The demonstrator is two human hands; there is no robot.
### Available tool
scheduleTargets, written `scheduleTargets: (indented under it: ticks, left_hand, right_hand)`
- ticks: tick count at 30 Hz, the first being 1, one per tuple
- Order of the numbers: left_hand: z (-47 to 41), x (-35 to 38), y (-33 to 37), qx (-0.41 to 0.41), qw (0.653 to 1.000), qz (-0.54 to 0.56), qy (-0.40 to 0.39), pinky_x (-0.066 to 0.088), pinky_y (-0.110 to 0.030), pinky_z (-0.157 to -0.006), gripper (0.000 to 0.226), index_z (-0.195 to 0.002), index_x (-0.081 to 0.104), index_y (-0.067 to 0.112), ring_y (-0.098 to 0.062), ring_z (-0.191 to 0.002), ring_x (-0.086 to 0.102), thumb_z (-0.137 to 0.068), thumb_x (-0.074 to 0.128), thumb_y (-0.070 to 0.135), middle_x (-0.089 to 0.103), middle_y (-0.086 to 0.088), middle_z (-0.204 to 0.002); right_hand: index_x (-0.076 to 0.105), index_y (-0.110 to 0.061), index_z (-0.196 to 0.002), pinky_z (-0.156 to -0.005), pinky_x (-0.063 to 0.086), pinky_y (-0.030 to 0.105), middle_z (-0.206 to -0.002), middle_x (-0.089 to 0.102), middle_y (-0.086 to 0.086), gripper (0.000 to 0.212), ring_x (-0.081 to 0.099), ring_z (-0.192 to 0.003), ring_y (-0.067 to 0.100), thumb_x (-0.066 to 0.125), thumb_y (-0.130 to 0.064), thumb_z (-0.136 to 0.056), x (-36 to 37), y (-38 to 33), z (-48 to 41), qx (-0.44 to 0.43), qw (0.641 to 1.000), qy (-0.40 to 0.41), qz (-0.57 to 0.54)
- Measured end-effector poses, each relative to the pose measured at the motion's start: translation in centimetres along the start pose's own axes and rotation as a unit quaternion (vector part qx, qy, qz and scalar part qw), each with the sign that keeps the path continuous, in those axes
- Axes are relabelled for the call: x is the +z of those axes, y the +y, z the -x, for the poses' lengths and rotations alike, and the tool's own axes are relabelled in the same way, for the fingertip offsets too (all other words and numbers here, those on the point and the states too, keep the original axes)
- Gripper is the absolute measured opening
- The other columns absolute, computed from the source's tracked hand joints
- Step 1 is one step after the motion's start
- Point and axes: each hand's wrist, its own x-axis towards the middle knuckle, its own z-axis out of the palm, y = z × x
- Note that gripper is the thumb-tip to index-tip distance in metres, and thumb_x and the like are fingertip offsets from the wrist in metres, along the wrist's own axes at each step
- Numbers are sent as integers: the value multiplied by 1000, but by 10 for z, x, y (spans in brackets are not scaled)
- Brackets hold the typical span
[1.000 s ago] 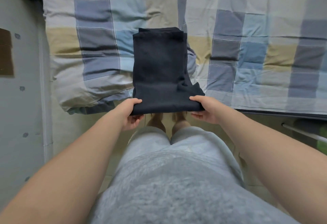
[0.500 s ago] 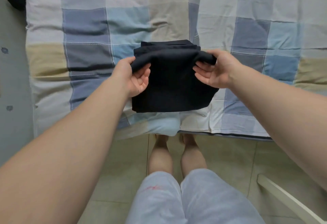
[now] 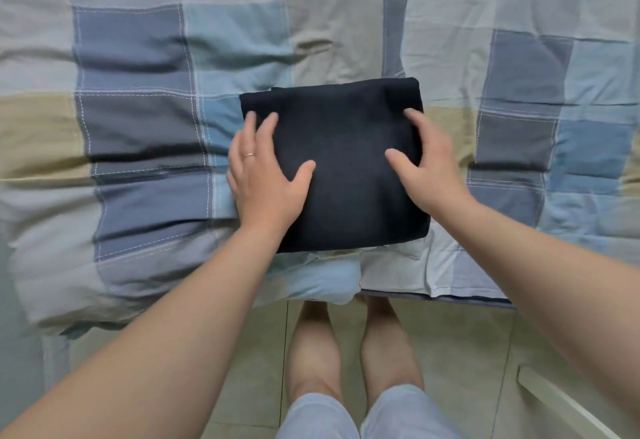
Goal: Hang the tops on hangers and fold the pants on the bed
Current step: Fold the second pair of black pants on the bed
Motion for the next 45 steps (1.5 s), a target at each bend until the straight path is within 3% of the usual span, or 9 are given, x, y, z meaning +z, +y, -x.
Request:
scheduleTargets:
  ticks: [3,5,8,12,18,25,30,37,45]
  left_hand:
    - [-2,1,-13,-141,973,177,-48,30,-33,-117,105,-157,18,30,-13,-144,34,-75,82,47,30,7,-159]
    - [-7,-1,-18,-220,931,276,-97,42,-27,-103,102,-152,27,29,-5,-123,55,-71,85,50,53,17,-137]
    - [-22,-6,-22,-248,911,298,-141,52,-26,-85,82,-135,50,28,0,-101,65,-66,87,53,66,20,-115]
    - [-39,-11,-20,-253,889,327,-195,57,-31,-81,60,-122,64,26,-11,-97,73,-70,88,43,75,11,-109]
    - [-35,-10,-9,-273,875,316,-247,57,-32,-83,51,-123,67,21,-15,-95,73,-77,86,35,76,5,-110]
    - [-19,-35,-2,-424,734,317,-426,60,-32,-58,40,-104,77,13,-21,-79,77,-78,81,42,79,-6,-98]
    - [-3,-60,-23,-427,680,314,-506,62,-34,-71,39,-88,83,13,-22,-87,76,-68,80,46,78,-6,-104]
    - [26,-90,-50,-443,661,303,-525,62,-34,-73,41,-96,82,9,-24,-86,76,-74,76,44,77,-8,-104]
    - [62,-149,-17,-392,736,231,-501,56,-32,-76,53,-107,77,16,-23,-92,76,-68,81,52,76,-7,-112]
  right_hand:
    - [21,-27,-158,-120,23,41,-159,32,-5,76,29,-145,16,61,-42,-94,-5,21,9,79,995,54,-13]
    - [18,-27,-159,-116,29,34,-152,36,-11,79,37,-137,10,61,-46,-95,-3,32,10,149,984,29,-89]
    - [39,-25,-150,-101,44,30,-142,50,-17,65,54,-121,5,63,-46,-94,1,40,4,244,947,-31,-209]
    - [66,-31,-112,-72,51,26,-108,75,-13,27,70,-96,6,69,-46,-89,4,37,-7,298,912,-69,-272]
    - [66,-30,-122,-92,50,32,-114,73,-13,43,67,-107,11,74,-50,-84,-9,38,-9,277,928,-131,-213]
    - [64,-29,-129,-99,50,38,-118,73,-11,61,67,-113,13,72,-61,-77,-24,30,10,296,901,-221,-225]
    - [65,-20,-127,-94,50,33,-121,73,-2,63,70,-110,15,71,-54,-75,-21,25,42,314,851,-288,-306]
    - [83,-18,-94,-68,60,31,-109,77,4,37,76,-92,20,79,-43,-67,-6,3,102,412,774,-277,-392]
    - [71,-15,-112,-66,57,27,-99,78,4,32,75,-78,19,71,-33,-86,-31,-52,199,422,774,-98,-462]
